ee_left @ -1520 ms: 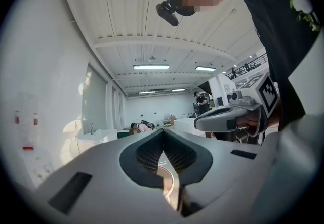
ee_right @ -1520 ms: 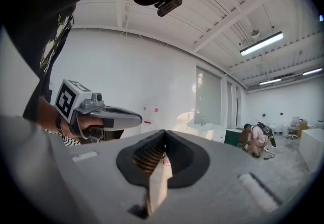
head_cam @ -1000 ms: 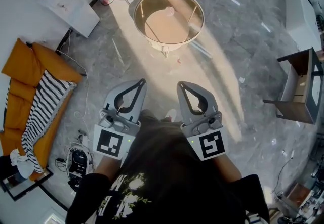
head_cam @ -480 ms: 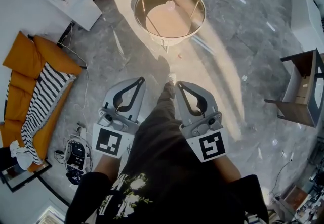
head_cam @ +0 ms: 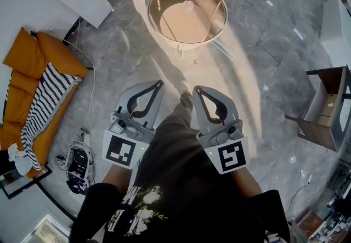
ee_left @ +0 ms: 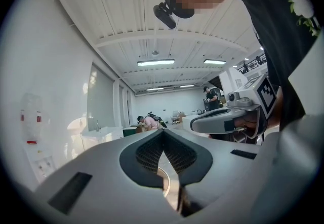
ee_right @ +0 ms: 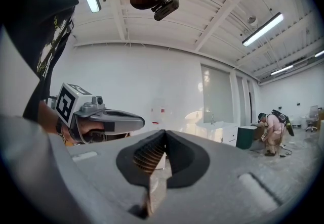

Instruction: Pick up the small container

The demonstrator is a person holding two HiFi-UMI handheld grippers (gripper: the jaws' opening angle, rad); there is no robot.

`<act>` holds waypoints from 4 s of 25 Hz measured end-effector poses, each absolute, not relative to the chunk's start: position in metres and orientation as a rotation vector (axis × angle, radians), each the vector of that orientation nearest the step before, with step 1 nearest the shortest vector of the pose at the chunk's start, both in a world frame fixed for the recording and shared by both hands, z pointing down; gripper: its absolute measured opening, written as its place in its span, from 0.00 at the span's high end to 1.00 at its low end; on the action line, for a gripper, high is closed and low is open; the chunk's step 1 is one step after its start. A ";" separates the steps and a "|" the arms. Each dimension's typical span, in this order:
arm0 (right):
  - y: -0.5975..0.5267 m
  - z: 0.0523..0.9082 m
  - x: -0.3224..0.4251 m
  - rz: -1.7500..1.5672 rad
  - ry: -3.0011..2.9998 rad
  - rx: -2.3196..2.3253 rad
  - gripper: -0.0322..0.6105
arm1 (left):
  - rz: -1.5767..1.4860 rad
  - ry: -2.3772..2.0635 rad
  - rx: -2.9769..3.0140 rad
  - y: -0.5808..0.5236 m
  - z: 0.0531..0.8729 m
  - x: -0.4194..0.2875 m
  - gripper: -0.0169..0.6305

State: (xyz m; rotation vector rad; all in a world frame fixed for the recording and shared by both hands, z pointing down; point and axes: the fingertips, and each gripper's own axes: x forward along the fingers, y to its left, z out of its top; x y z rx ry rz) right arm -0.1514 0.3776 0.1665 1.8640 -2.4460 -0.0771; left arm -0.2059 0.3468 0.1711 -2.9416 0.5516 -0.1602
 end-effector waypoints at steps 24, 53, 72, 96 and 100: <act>0.227 0.122 -0.043 -0.190 -2.512 1.778 0.96 | -0.062 0.631 -2.882 0.203 0.125 -0.096 0.96; 0.124 0.151 0.112 -0.112 -2.706 1.453 0.96 | -0.100 1.107 -2.783 0.124 0.131 0.022 0.96; 0.110 0.173 0.273 -0.062 -2.797 1.240 0.96 | -0.154 1.364 -2.690 0.123 0.148 0.171 0.96; 0.016 0.196 0.313 -0.024 -2.723 1.319 0.96 | -0.211 1.285 -2.709 0.019 0.153 0.201 0.96; -0.014 0.192 0.290 -0.029 -2.737 1.324 0.96 | -0.226 1.291 -2.723 -0.012 0.158 0.178 0.96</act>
